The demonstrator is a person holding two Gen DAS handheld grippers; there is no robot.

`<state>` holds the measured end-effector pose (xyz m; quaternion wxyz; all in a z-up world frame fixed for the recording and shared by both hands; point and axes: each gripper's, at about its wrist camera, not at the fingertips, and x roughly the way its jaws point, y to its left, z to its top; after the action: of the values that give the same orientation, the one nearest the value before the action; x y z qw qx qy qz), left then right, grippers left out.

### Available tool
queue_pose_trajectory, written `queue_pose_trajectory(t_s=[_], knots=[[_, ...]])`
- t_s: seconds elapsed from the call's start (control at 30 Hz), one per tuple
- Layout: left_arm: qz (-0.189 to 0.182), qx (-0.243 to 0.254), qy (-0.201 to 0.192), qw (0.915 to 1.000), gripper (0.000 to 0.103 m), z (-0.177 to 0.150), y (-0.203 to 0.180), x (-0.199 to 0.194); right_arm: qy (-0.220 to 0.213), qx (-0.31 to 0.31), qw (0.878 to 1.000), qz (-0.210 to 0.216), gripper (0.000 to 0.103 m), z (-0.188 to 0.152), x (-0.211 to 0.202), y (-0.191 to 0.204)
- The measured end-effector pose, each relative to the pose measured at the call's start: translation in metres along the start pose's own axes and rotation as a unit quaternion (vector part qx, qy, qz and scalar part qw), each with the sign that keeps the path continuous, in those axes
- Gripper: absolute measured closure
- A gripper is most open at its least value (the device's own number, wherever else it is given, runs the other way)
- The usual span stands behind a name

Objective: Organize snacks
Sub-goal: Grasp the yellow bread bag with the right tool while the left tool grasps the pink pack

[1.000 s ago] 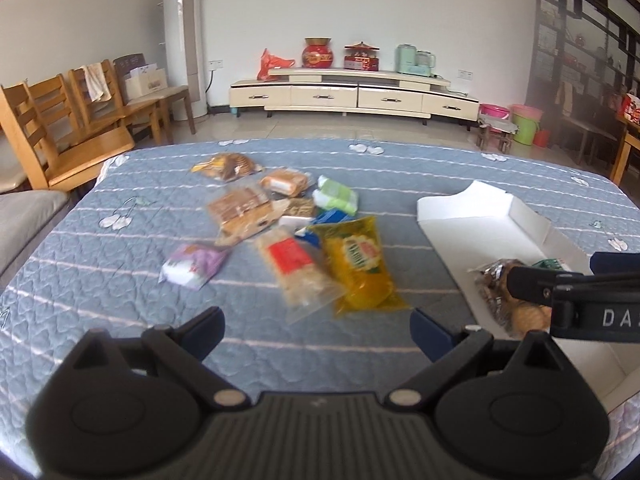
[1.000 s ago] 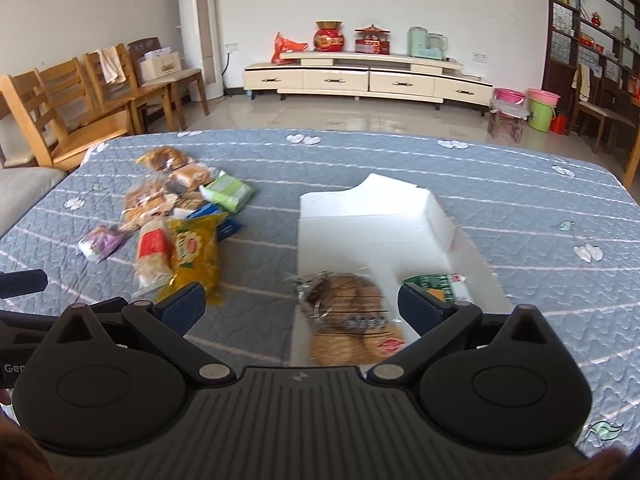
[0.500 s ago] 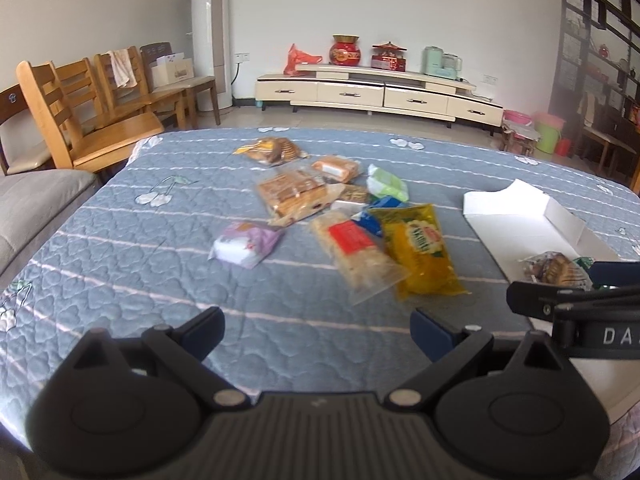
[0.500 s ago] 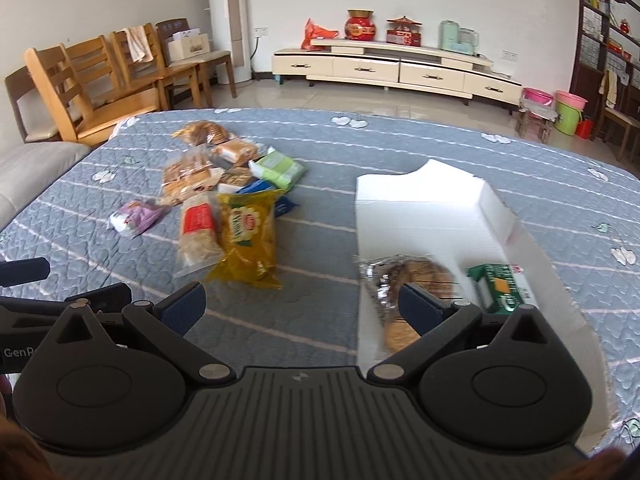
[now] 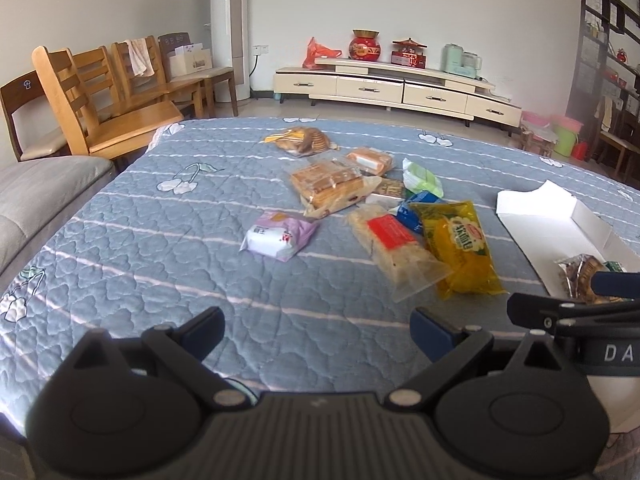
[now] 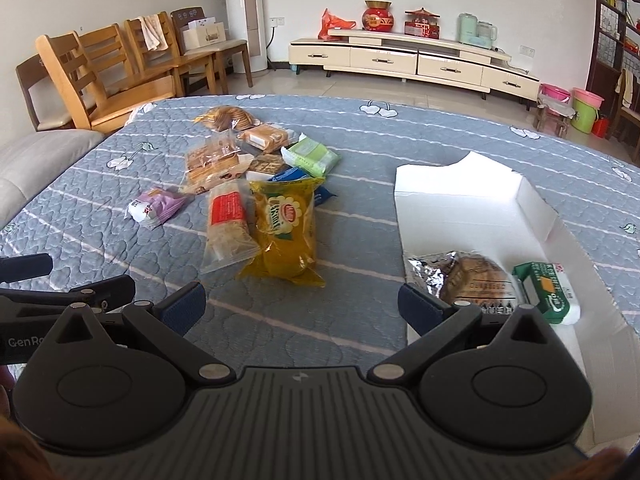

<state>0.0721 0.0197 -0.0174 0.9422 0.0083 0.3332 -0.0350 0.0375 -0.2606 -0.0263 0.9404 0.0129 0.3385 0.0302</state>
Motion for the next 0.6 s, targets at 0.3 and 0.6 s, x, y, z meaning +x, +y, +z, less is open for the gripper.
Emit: queue_pose_trajectory(t_s=[0.3,0.6], knots=[[-0.002,0.005,-0.003,1.0,0.004,0.0,0.007,0.009,0.006,0.0,1.0,0.003,0.0,0.002,0.006,0.003],[0.02,0.017,-0.011,0.9996,0.001,0.016,0.031,0.051,0.008,0.007,1.0,0.001,0.0,0.006,0.012,-0.001]])
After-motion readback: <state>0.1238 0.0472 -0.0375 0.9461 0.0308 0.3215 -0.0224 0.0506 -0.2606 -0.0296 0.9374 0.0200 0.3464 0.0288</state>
